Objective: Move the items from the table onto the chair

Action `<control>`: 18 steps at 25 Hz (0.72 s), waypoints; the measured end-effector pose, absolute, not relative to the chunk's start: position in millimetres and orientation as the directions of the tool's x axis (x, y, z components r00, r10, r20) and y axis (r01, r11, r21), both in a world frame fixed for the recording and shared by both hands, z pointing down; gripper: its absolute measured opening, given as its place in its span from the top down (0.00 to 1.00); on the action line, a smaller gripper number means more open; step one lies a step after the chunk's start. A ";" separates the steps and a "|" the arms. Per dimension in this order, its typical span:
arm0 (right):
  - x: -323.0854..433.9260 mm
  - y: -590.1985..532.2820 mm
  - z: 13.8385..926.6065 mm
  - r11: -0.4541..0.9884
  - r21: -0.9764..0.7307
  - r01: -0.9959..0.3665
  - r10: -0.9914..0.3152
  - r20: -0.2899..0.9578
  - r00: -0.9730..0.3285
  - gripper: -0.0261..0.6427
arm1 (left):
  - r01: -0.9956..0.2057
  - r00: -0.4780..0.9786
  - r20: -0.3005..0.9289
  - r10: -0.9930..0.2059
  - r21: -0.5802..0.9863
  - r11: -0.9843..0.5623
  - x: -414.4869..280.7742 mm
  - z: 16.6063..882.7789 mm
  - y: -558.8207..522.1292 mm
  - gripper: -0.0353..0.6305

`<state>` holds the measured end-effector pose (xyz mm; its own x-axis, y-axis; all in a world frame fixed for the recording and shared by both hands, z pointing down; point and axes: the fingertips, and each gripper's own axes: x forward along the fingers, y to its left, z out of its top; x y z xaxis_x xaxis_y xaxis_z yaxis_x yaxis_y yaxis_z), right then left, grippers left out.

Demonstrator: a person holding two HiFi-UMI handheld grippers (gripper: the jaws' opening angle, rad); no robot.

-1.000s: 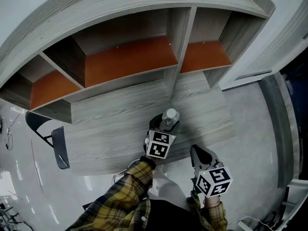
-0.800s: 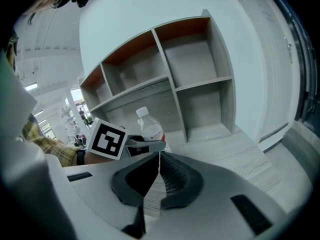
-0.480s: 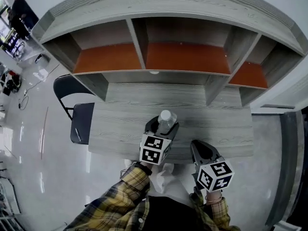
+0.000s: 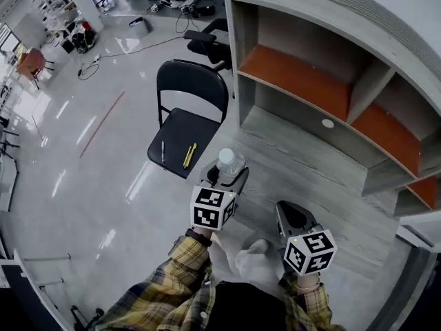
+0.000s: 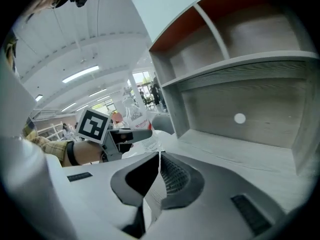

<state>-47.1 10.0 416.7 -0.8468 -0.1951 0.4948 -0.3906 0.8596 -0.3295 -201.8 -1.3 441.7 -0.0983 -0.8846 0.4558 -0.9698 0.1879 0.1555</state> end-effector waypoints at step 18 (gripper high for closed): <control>-367.2 85.5 502.2 0.865 -0.414 -0.284 0.004 0.572 -0.821 0.93 | -0.914 -0.191 0.611 -0.769 0.175 0.366 -509.2 569.8 89.1 0.52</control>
<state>-367.2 85.5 502.2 -0.8206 0.0045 0.5715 -0.2835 0.8651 -0.4138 -509.2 89.1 569.8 -0.1908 -0.7686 0.6106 -0.9143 0.3656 0.1745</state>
